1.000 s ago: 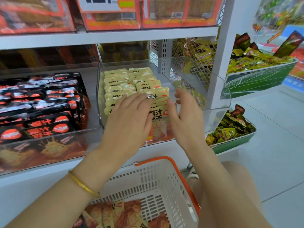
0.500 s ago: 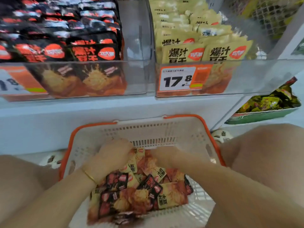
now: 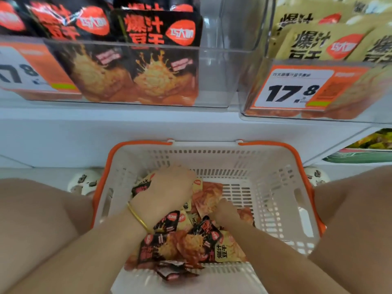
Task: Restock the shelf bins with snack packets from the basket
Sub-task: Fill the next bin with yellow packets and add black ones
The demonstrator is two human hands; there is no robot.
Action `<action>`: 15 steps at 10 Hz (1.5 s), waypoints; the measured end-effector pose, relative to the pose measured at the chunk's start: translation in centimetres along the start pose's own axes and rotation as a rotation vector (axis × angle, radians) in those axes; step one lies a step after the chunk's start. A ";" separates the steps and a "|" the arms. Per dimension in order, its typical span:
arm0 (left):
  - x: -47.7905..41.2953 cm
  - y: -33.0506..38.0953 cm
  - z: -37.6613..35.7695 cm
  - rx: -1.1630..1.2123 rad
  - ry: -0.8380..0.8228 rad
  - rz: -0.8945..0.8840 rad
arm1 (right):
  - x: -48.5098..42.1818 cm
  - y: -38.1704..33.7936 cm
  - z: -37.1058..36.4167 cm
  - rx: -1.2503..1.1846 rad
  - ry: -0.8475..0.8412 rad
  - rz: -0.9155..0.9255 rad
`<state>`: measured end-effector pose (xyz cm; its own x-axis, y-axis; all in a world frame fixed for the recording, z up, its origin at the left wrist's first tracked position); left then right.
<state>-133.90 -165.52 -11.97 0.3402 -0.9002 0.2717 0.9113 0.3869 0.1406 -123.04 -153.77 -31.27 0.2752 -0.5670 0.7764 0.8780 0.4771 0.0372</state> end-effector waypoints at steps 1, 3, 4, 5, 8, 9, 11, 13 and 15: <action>0.1 0.6 0.0 0.054 -0.008 -0.009 | 0.2 -0.1 -0.1 0.032 -0.059 0.018; 0.7 0.5 -0.4 0.081 0.028 -0.030 | -0.9 0.1 -2.0 -0.207 -0.105 -0.019; 1.0 0.8 0.0 0.090 0.003 -0.014 | -5.9 0.0 -5.3 -0.336 -0.129 -0.007; 0.8 1.0 -0.1 0.108 0.019 -0.047 | -1.6 -0.8 -2.6 -0.410 -0.135 -0.029; 0.3 1.3 0.2 0.120 -0.005 -0.030 | 4.3 -2.4 3.7 -0.350 0.009 0.176; -0.4 1.7 1.4 0.122 0.019 -0.046 | 8.7 -3.3 9.6 -0.158 0.069 0.403; -0.5 3.7 7.3 0.384 0.107 -0.111 | 18.6 -0.5 20.6 -0.239 0.236 0.649; 0.7 7.1 18.4 0.740 0.486 -0.171 | 23.9 8.0 26.1 -1.478 -0.135 0.697; -1.2 12.9 27.5 0.779 0.747 -0.270 | 28.3 10.6 31.1 -1.487 -0.075 0.883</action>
<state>-128.94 -154.00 15.69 0.4454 -0.7663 -0.4631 0.6712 -0.0566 0.7392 -118.14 -143.88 10.72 0.8538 -0.4463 0.2681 0.0772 -0.4008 -0.9129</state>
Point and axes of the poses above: each hand's wrist, its own x-axis away from the middle knuckle, its own z-axis out of the back of the hand, y = z × x, the point moved 4 cm from there along -x, towards the middle knuckle, and after that the axes turned 15 degrees about -z, right-handed, at the moved point
